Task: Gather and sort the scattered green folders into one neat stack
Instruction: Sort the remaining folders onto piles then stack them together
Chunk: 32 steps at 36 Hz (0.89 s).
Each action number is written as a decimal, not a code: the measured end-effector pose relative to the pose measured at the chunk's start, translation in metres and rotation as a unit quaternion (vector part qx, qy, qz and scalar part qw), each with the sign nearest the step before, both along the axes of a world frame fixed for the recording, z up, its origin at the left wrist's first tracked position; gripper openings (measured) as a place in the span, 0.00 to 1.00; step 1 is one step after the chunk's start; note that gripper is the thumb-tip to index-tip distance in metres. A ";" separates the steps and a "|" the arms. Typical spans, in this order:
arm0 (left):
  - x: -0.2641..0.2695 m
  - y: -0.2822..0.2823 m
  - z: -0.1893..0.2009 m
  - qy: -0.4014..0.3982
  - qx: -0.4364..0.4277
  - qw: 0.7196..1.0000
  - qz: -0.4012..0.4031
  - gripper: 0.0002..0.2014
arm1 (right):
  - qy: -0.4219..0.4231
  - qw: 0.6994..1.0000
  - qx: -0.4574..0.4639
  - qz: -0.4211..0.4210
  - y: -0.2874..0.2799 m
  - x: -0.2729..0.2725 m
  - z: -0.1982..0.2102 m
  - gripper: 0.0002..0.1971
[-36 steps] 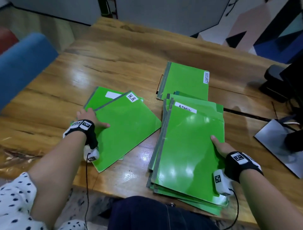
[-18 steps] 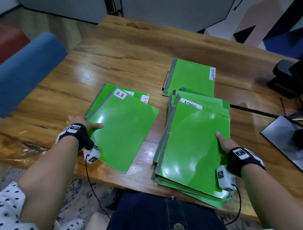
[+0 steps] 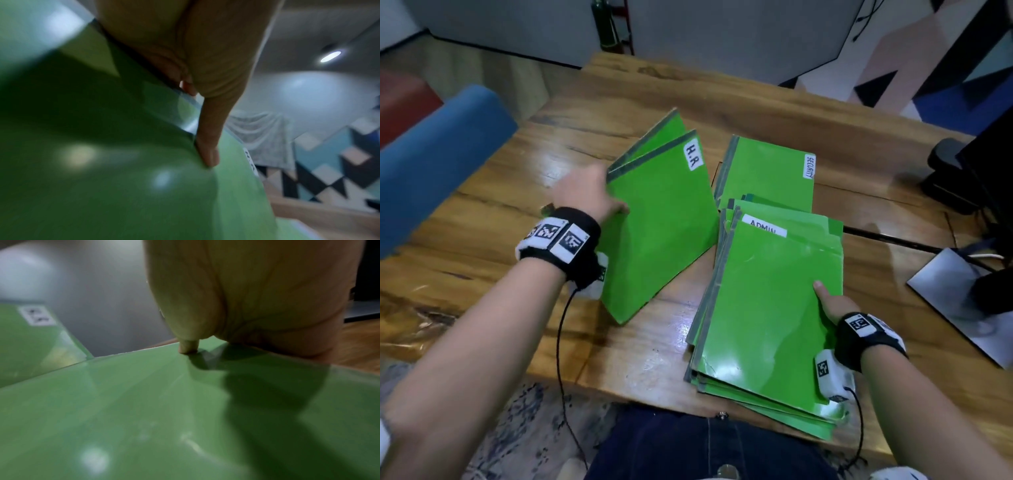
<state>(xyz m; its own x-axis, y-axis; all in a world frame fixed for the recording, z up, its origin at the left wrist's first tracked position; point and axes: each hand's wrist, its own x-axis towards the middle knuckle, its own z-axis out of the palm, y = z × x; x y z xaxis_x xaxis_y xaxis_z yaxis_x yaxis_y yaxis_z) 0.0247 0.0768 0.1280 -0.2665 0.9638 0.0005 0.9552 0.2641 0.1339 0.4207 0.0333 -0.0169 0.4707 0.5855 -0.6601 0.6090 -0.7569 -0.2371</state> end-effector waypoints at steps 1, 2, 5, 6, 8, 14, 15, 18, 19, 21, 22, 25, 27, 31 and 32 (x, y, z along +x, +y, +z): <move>0.010 0.001 0.012 0.023 0.024 0.999 -0.027 0.23 | 0.004 1.000 0.002 -0.001 0.000 0.000 0.000 0.45; 0.021 0.001 0.025 0.047 0.048 0.996 -0.054 0.20 | 0.006 1.000 0.001 -0.001 0.001 0.002 -0.002 0.45; 0.044 -0.001 0.055 0.106 0.113 0.981 -0.114 0.13 | 0.013 1.000 -0.001 0.006 0.001 0.006 -0.003 0.45; 0.049 -0.002 0.063 0.117 0.134 0.976 -0.127 0.12 | 0.018 1.000 0.000 0.005 0.002 0.007 -0.003 0.45; 0.056 -0.006 0.079 0.121 0.168 0.967 -0.148 0.13 | 0.028 1.000 -0.001 0.001 0.001 0.009 -0.004 0.45; 0.062 -0.012 0.094 -0.066 0.119 0.981 -0.139 0.23 | 0.074 0.997 -0.020 -0.008 0.001 0.018 -0.002 0.48; 0.064 -0.011 0.083 -0.127 0.087 0.978 -0.138 0.22 | 0.093 0.996 -0.013 -0.008 0.003 0.023 -0.007 0.53; 0.076 -0.013 0.029 -0.271 -0.001 0.958 -0.097 0.20 | 0.138 0.990 0.002 -0.020 0.006 0.043 -0.029 0.77; 0.081 -0.017 0.008 -0.295 -0.027 0.952 -0.074 0.21 | 0.159 0.987 0.009 -0.027 0.004 0.041 -0.026 0.74; 0.089 -0.029 -0.032 -0.317 -0.071 0.945 -0.028 0.23 | 0.195 0.979 0.023 -0.055 -0.005 0.024 -0.001 0.56; 0.092 -0.034 -0.050 -0.327 -0.092 0.941 -0.009 0.22 | 0.205 0.976 0.033 -0.069 -0.009 0.020 0.009 0.51; 0.096 -0.047 -0.087 -0.323 -0.164 0.932 0.016 0.23 | 0.217 0.972 0.052 -0.078 -0.011 0.017 0.011 0.42; 0.097 -0.054 -0.099 -0.307 -0.208 0.929 0.010 0.24 | 0.217 0.972 0.061 -0.068 -0.010 0.017 0.010 0.40; 0.107 -0.064 -0.108 -0.377 -0.234 0.896 -0.004 0.39 | 0.196 0.980 0.021 -0.039 -0.010 0.015 0.012 0.67; 0.111 -0.064 -0.108 -0.385 -0.228 0.894 -0.005 0.43 | 0.191 0.981 0.020 -0.035 -0.009 0.017 0.007 0.73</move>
<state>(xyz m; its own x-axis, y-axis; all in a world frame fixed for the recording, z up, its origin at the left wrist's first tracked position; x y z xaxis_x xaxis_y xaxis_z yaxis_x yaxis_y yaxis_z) 0.1359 0.0129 0.0196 -0.0094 0.8188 -0.5740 0.6283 0.4514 0.6337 0.4379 0.0243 -0.0104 0.2349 0.5899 -0.7725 0.4164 -0.7792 -0.4684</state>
